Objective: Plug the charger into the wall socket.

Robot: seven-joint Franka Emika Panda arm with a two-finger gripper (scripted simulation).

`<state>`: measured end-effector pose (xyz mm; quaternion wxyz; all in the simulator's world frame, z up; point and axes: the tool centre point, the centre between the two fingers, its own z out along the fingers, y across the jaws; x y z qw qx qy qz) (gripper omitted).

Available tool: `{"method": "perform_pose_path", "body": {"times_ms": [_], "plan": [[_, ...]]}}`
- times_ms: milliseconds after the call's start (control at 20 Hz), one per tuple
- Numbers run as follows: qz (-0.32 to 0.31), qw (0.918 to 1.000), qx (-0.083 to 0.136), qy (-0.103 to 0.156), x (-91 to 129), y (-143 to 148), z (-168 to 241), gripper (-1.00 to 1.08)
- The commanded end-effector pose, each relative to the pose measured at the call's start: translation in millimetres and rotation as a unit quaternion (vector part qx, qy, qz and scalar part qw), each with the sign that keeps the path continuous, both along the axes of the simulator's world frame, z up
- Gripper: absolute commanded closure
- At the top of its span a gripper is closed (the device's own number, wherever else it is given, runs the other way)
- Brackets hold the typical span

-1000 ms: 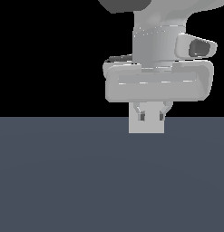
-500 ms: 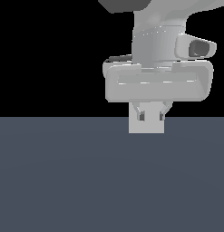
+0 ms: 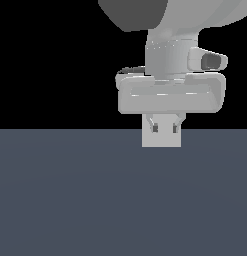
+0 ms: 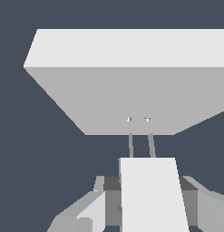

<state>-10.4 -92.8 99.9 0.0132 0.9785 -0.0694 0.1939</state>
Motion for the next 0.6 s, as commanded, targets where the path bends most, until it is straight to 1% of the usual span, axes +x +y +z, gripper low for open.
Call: {"method": "perform_pose_path", "body": {"times_ms": [0,250,550], "plan": [[0.000,1.0000,0.000,0.000,10.1,-1.4,0.2,1.08],[0.000,1.0000,0.000,0.000,23.7,-3.4,0.2,1.08],[0.000,1.0000,-0.001,0.000,27.3,-4.0,0.1,1.08]]}}
